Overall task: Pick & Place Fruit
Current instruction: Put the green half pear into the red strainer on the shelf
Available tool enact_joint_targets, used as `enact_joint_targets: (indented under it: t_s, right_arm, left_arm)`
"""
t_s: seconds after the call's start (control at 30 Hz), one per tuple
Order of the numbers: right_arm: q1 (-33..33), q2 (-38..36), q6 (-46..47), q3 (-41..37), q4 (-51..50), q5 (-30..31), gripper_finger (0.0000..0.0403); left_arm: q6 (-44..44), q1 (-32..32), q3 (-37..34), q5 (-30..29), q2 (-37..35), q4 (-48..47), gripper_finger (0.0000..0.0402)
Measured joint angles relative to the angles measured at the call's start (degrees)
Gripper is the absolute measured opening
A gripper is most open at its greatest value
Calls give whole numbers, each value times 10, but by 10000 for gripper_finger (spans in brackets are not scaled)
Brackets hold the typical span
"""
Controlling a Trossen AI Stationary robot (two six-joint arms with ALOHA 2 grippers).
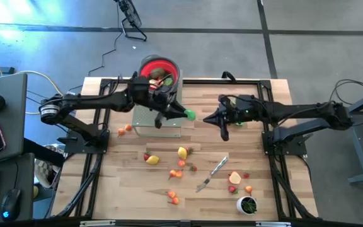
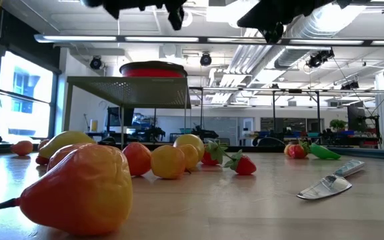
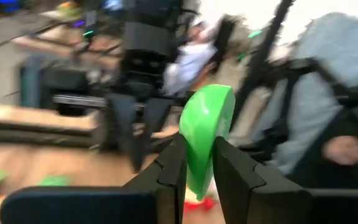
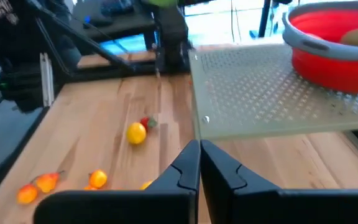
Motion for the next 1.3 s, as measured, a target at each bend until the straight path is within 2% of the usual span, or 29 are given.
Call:
enact_joint_targets:
  t_s: [0.1, 0.27, 0.37, 0.43, 0.67, 0.8, 0.97, 1.3]
  right_arm:
    - [5, -2, -1, -19, 46, 0, 3]
    - [9, -2, -21, -22, 59, 5, 3]
    - [10, -2, -35, -22, 60, 5, 3]
    - [11, -1, -36, -22, 64, 4, 3]
    - [10, -1, -51, -22, 71, 5, 3]
    - [10, -1, -50, -22, 72, 4, 3]
    - [10, -1, -50, -22, 74, 5, 3]
    - [10, -1, -50, -23, 74, 5, 3]
  left_arm:
    - [52, 0, 53, -104, -7, -141, 60]
    - [113, 0, 130, -301, -16, -333, 60]
    - [120, 0, 159, -395, -25, -392, 60]
    - [120, 0, 169, -460, -29, -399, 60]
    - [115, 15, 169, -660, -33, -453, 60]
    - [82, 50, 169, -678, -17, -501, 60]
    - [53, 102, 168, -652, 8, -541, 60]
    - [53, 136, 168, -649, 17, -538, 61]
